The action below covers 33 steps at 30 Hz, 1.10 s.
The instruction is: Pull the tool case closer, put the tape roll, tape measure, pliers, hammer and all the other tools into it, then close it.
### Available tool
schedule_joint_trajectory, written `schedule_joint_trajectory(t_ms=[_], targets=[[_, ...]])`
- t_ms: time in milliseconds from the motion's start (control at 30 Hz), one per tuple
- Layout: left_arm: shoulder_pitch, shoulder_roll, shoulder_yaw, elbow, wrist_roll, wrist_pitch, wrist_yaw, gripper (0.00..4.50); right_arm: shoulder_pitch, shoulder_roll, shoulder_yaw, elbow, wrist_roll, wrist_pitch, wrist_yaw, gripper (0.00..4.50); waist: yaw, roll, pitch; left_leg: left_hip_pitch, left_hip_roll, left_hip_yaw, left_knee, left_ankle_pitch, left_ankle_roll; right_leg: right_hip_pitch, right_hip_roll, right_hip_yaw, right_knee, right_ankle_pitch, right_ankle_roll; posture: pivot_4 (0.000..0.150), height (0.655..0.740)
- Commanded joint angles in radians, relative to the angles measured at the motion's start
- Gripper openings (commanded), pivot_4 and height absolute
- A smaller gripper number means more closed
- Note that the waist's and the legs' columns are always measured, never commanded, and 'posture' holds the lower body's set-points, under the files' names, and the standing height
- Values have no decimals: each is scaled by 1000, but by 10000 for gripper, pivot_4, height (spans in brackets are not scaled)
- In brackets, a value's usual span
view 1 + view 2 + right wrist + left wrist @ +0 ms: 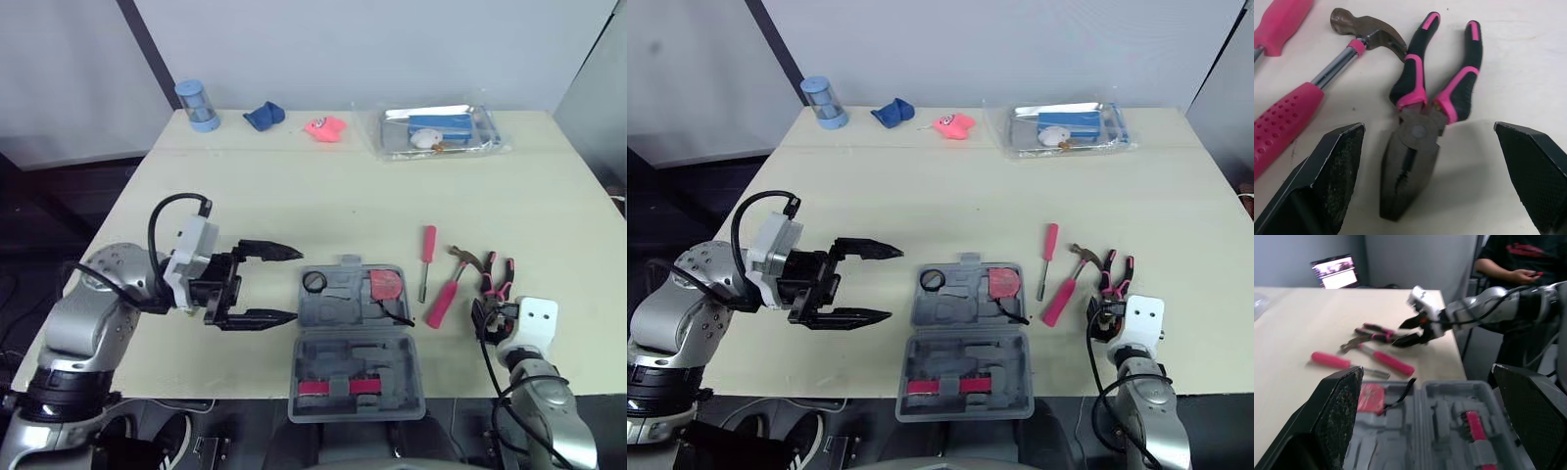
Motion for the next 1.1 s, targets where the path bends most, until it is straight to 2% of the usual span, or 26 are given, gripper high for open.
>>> schedule_joint_trajectory(t_ms=[33, 200, 300, 400, 467, 500, 533, 1067, 1100], targets=[[-18, 17, 6, -35, -20, 11, -10, 45000, -32, 14, -5, 29, 2, -31, -6, 44418, 1, 0, 0, 0, 0, 0, 0, 0, 0, 0, 0, 0, 0, 0, 0, 1500, 7400], [-30, 16, 3, -32, -4, 4, -14, 45000, -72, 57, -44, 101, 33, -48, -34, 44418, 0, 0, 0, 0, 0, 0, 0, 0, 0, 0, 0, 0, 0, 0, 0, 1500, 7400], [-32, 21, -9, -26, 22, -18, -23, 45000, -86, 83, -81, 123, 62, -55, -52, 36560, 1, 0, 0, 0, 0, 0, 0, 0, 0, 0, 0, 0, 0, 0, 0, 1500, 7400], [-36, 15, -12, -28, 20, -17, -16, 45000, -77, 72, -79, 124, 45, -57, -47, 23110, 0, 0, 0, 0, 0, 0, 0, 0, 0, 0, 0, 0, 0, 0, 0, 1500, 7400], [-37, 13, -13, -28, 21, -18, -15, 45000, -70, 66, -76, 123, 36, -59, -48, 17535, 0, 0, 0, 0, 0, 0, 0, 0, 0, 0, 0, 0, 0, 0, 0, 1500, 7400], [-38, 11, -14, -27, 22, -18, -14, 45000, -64, 57, -67, 121, 24, -61, -44, 12261, 0, 0, 0, 0, 0, 0, 0, 0, 0, 0, 0, 0, 0, 0, 0, 1500, 7400], [-38, 10, -15, -25, 23, -19, -14, 45000, -61, 50, -61, 119, 15, -64, -41, 9614, 0, 0, 0, 0, 0, 0, 0, 0, 0, 0, 0, 0, 0, 0, 0, 1500, 7400], [-42, -11, -26, -21, 25, -31, -2, 45000, -46, -23, -26, 115, -39, -48, -16, 9575, 1, 0, 0, 0, 0, 0, 0, 0, 0, 0, 0, 0, 0, 0, 0, 1500, 7400], [-42, -12, -26, -21, 24, -31, -1, 45000, -46, -25, -25, 114, -37, -46, -11, 14575, 1, 0, 0, 0, 0, 0, 0, 0, 0, 0, 0, 0, 0, 0, 0, 1500, 7400]])
